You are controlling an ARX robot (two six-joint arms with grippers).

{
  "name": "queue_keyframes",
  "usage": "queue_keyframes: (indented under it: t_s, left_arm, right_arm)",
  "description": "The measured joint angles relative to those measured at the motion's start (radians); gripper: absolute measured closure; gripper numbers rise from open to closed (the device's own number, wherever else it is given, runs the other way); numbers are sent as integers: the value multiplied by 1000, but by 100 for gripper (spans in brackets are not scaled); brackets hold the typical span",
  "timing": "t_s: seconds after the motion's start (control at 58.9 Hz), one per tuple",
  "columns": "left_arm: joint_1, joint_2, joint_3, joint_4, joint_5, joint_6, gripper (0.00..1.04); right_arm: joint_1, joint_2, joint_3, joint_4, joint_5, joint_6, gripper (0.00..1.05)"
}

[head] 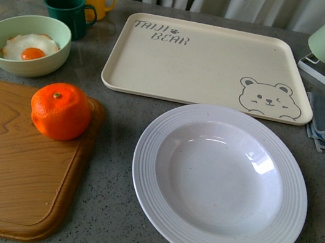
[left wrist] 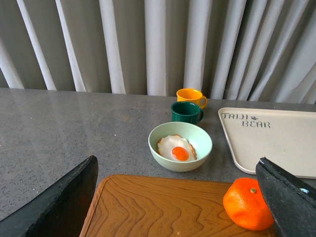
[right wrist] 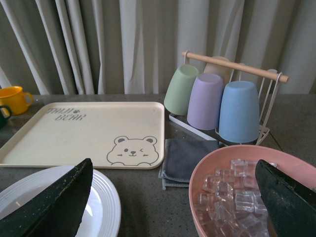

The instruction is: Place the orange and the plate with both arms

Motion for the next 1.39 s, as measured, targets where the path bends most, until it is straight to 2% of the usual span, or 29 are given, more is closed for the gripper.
queue_keyframes:
  t_s: [0.679, 0.73, 0.764, 0.832, 0.934, 1.104, 1.392]
  left_arm:
    - [0, 0, 0, 0, 0, 0, 9]
    - [18, 26, 20, -61, 73, -23, 9]
    - [26, 90, 67, -178, 165, -60, 9]
    - [-3, 215, 111, -245, 212, -112, 9]
    - [-88, 381, 115, -128, 148, -167, 9]
    - [-204, 670, 117, 159, 70, -198, 9]
    - [-310, 1137, 199, 518, 18, -196, 9]
  right_arm:
    - [0, 0, 0, 0, 0, 0, 9]
    - [0, 0, 0, 0, 0, 0, 9]
    - [0, 0, 0, 0, 0, 0, 9]
    - [0, 0, 0, 0, -2, 0, 9]
    - [0, 0, 0, 0, -1, 0, 9]
    - [0, 0, 0, 0, -2, 0, 9]
    - [0, 0, 0, 0, -2, 0, 9]
